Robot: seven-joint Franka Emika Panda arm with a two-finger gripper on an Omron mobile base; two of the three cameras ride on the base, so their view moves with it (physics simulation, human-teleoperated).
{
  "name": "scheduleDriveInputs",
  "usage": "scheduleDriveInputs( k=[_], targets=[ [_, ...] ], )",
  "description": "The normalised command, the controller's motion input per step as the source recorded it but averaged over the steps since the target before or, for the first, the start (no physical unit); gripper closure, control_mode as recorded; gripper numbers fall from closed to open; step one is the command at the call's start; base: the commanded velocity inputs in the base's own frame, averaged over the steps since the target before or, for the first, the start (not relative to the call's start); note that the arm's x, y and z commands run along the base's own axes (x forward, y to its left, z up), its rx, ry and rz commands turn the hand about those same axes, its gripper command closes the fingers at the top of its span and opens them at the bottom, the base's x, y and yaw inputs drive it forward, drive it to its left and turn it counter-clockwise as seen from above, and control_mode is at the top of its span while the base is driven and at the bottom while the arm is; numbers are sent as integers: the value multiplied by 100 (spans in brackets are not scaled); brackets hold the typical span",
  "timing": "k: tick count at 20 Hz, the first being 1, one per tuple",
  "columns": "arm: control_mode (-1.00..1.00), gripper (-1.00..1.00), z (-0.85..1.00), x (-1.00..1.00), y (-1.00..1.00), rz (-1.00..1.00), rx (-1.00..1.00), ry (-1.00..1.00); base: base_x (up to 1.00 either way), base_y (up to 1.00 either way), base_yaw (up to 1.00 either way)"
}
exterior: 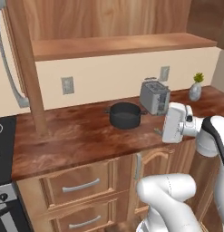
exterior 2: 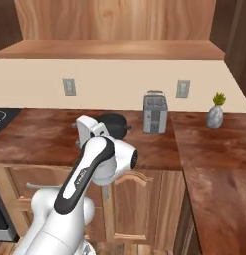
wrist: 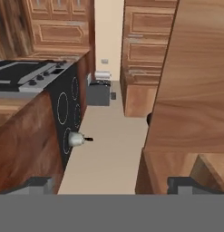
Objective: Pick the kettle from the cabinet and place it on a stove burner. Then pick the pot from the counter and place it on another stove burner. Finally, turn both burners on.
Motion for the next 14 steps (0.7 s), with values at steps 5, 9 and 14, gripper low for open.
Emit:
scheduleDriveInputs(
  k=[5, 9, 14],
  targets=[
    [100, -100, 0, 0, 0, 0, 0, 0, 57, -15, 5],
    [100, -100, 0, 0, 0, 0, 0, 0, 60, -19, 5],
    [100, -100, 0, 0, 0, 0, 0, 0, 62, -19, 5]
  ],
)
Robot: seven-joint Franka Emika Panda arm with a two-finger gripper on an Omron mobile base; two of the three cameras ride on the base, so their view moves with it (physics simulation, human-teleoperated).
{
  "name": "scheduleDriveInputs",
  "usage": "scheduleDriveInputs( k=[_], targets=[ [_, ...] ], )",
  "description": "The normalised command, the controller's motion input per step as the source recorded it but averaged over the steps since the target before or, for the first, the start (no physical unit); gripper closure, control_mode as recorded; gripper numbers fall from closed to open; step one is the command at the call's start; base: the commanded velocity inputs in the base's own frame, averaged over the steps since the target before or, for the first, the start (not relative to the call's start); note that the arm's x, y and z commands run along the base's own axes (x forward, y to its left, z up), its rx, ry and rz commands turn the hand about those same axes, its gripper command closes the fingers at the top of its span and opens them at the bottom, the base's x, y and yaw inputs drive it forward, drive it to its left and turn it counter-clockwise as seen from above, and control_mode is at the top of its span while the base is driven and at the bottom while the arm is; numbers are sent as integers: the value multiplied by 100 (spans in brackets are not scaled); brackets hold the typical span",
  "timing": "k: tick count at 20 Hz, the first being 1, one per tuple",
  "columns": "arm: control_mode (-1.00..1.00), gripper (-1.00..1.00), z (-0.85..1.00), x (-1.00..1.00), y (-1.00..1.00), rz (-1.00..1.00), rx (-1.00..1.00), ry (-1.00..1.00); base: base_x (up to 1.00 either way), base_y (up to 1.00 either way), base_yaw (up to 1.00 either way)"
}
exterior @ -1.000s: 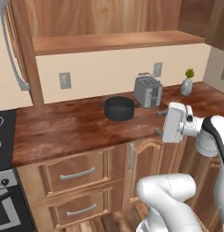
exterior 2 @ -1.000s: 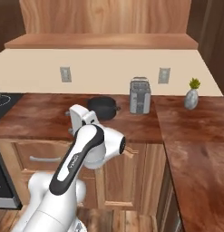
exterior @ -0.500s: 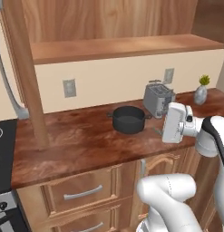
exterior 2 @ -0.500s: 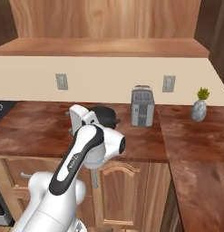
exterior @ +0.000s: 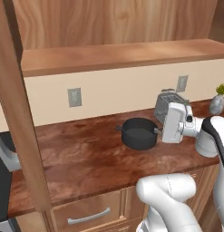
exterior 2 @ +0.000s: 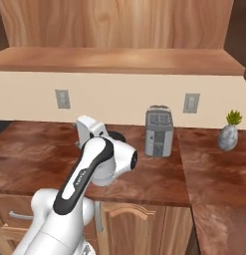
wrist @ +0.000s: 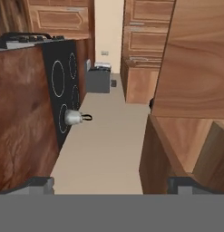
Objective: Pick the kettle from the cabinet and place it on a stove burner. Then pick the pot from the counter and place it on another stove burner. Finally, turn both burners on.
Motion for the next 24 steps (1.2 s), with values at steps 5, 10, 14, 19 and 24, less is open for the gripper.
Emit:
scheduleDriveInputs(
  k=[5, 10, 14, 19, 24],
  targets=[
    [100, -100, 0, 0, 0, 0, 0, 0, 64, -14, 5],
    [100, -100, 0, 0, 0, 0, 0, 0, 56, -14, 5],
    [-100, -100, 0, 29, -11, 3, 0, 0, 12, -2, 1],
    [-100, -100, 0, 18, -14, 0, 0, 0, 0, 0, 0],
    [-100, -100, -9, 0, -31, -4, -9, 2, 0, 0, 0]
  ],
)
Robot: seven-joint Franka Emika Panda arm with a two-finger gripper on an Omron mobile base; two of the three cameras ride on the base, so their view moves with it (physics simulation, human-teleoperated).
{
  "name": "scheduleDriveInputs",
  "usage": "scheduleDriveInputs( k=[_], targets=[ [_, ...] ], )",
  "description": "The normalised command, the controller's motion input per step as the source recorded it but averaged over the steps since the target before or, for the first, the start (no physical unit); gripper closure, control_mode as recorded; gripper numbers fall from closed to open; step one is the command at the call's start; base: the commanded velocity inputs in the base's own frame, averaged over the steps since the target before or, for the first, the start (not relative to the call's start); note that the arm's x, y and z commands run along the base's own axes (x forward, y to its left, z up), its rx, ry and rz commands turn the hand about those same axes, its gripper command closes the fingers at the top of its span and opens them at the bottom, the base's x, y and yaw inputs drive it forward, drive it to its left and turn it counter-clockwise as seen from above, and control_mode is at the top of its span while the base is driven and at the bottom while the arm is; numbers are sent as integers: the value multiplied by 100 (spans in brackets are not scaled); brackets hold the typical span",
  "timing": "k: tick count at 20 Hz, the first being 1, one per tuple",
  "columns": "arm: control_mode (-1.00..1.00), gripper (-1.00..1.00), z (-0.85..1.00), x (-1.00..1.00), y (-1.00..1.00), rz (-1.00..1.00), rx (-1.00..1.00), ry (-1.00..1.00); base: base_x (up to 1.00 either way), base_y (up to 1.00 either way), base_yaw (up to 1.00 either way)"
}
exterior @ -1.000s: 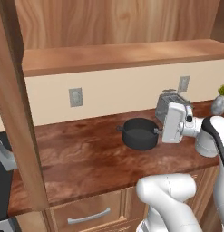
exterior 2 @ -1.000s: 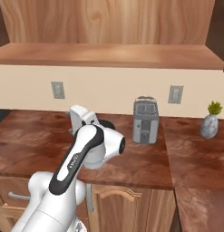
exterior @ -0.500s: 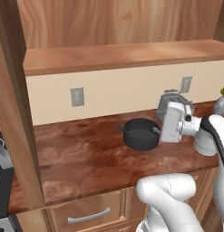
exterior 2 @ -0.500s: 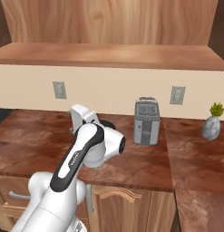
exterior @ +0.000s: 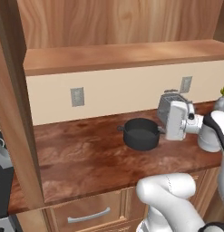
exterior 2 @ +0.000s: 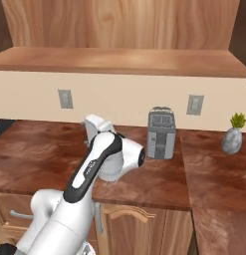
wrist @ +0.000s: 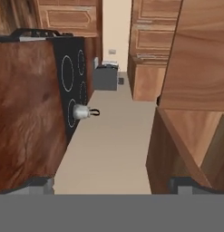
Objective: Pick the kettle from the cabinet and place it on a stove burner. Then pick the pot from the counter and place it on another stove burner. Finally, turn both burners on.
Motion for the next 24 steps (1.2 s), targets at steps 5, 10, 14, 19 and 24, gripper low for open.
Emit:
scheduleDriveInputs(
  k=[5, 10, 14, 19, 24],
  targets=[
    [-100, -100, -22, 0, -27, -3, -12, 4, 0, 0, 0],
    [-100, -100, -33, 7, -21, -1, -16, 3, 0, 0, 0],
    [-100, -100, -42, 9, 0, 0, -24, 7, 0, 0, 0],
    [-100, -100, -32, 14, 0, 0, -23, 7, 0, 0, 0],
    [-100, -100, -10, 17, 0, 0, -16, 9, 0, 0, 0]
  ],
)
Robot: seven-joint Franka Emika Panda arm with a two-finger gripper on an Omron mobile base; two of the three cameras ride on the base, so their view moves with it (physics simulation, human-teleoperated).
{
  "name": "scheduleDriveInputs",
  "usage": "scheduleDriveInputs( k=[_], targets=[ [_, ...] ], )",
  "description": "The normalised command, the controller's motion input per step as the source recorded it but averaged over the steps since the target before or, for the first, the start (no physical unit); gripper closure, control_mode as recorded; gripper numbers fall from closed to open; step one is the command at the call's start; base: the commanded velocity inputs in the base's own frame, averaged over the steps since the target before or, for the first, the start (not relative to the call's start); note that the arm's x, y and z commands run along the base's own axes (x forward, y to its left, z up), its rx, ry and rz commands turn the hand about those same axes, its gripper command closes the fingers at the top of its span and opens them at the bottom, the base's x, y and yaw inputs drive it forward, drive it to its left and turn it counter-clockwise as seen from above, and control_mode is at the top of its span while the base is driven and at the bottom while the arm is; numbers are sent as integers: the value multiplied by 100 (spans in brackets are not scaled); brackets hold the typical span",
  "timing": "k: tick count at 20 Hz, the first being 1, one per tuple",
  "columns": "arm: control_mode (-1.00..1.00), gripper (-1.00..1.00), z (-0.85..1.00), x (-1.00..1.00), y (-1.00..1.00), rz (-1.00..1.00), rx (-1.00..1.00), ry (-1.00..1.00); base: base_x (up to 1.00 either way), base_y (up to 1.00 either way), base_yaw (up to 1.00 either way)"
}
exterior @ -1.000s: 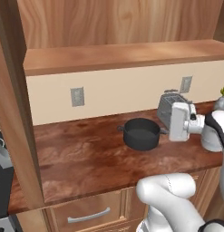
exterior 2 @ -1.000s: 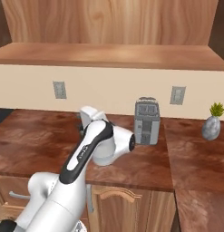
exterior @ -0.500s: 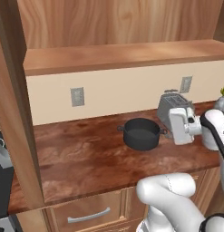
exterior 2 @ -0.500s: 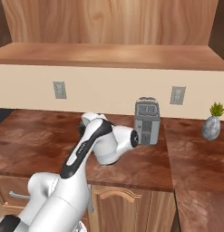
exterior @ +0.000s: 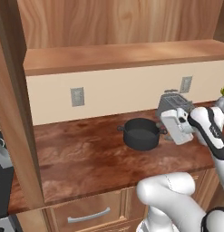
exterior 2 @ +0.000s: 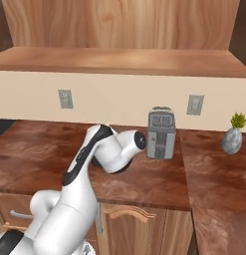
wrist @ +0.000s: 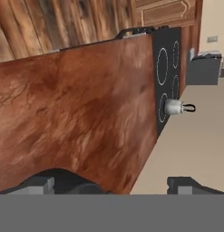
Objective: Pick the kettle from the cabinet and place it on a stove burner. Then pick the pot from the counter and place it on another stove burner. Finally, turn both burners on.
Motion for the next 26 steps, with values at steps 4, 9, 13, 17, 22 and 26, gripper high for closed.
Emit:
scheduleDriveInputs(
  k=[4, 9, 13, 17, 22, 26],
  targets=[
    [-100, -100, -1, 26, 0, -4, -11, 12, 0, 0, 0],
    [-100, -100, -13, 27, 0, -11, -10, 13, 0, 0, 0],
    [-100, -100, -27, 21, 0, -21, -7, 12, 0, 0, 0],
    [-100, -100, -28, 14, 0, -23, -5, 9, 0, 0, 0],
    [-100, -100, -26, 5, 0, -23, -4, 8, 0, 0, 0],
    [-100, -100, -12, 8, 0, -22, -5, 12, 0, 0, 0]
  ],
)
